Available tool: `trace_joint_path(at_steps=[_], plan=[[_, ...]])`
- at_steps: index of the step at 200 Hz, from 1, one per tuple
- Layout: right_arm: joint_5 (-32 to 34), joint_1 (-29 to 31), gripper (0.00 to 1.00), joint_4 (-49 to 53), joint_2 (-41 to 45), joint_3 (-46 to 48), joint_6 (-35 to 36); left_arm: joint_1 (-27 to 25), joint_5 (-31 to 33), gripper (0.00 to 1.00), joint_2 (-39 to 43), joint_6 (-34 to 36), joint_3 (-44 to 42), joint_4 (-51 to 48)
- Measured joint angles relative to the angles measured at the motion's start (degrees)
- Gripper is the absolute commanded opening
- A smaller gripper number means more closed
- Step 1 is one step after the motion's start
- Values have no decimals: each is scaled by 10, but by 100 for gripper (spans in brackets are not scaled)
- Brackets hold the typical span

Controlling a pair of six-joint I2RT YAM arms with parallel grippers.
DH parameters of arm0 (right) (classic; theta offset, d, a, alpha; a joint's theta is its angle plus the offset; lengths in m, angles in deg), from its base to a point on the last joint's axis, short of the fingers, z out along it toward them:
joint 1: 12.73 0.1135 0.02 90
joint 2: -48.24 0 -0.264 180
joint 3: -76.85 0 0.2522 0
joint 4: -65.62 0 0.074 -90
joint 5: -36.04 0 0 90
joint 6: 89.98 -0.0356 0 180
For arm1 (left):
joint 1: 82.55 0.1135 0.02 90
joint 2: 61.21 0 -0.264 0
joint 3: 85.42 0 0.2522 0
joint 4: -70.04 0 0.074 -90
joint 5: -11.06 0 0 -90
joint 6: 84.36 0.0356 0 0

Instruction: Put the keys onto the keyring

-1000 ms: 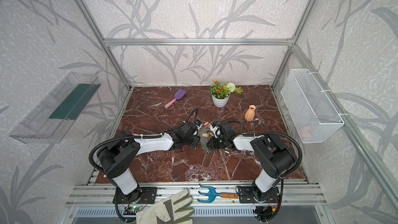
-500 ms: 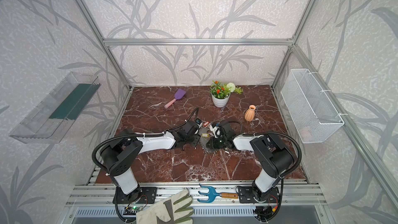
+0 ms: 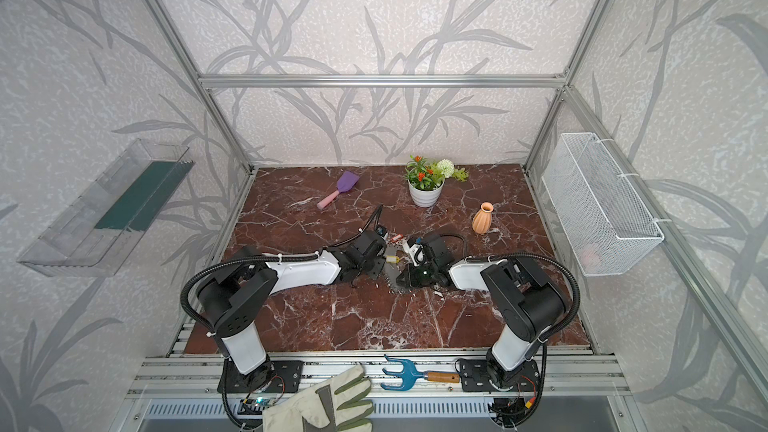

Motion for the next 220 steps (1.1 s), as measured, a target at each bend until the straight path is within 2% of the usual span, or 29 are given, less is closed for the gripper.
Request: trace_joint_path(at_steps=[69,125,220], plan=[[-11,0,0,-15,-13,0,0,18,1,53,0,-10,1,-12],[-21,0,0,-25,-20,-1,0,35,-29,55,10,-19,-13,-7],[-30,0,0,-28,-22,-1,-2,70,-35,54,80,-34,-55,-7]])
